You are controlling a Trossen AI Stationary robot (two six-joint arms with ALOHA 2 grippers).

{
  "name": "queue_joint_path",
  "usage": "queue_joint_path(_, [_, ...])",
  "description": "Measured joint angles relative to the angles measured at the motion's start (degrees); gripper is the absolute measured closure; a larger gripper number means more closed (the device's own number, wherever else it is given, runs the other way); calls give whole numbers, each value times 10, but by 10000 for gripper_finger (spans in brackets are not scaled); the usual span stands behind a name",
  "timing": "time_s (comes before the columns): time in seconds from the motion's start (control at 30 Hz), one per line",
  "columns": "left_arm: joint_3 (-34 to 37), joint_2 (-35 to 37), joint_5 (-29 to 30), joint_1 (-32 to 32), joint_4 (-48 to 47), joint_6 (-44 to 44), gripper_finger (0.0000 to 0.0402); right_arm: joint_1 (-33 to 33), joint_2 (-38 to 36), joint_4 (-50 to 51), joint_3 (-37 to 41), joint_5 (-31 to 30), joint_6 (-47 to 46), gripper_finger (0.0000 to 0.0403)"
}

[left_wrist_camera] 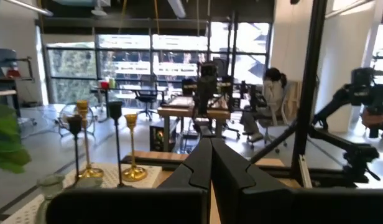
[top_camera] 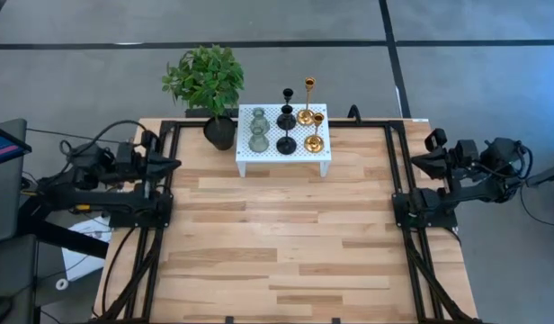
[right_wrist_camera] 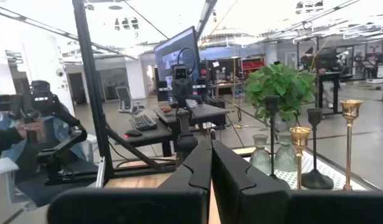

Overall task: Pick & Place candle stick holders
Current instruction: Return to Home Position

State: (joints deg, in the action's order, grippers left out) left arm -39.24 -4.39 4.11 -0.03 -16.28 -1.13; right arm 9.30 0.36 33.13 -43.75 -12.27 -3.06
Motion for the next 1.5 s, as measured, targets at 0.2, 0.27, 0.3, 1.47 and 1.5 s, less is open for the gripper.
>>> queue_joint_path(0.2, [21, 36, 29, 0, 0, 0, 397, 0, 0, 0, 0, -17, -15, 403])
queue_joint_path(0.27, [31, 44, 42, 0, 0, 0, 397, 0, 0, -4, 3, -28, -15, 403])
queue_joint_path(0.3, [35, 44, 52, 0, 1, 0, 397, 0, 0, -5, 7, -35, -15, 403])
queue_joint_path(1.47, [293, 40, 21, 0, 119, 59, 398, -10, -1, -162, 328, 33, -75, 403])
queue_joint_path(1.5, [306, 40, 21, 0, 135, 58, 398, -13, -1, -161, 335, 33, -75, 403])
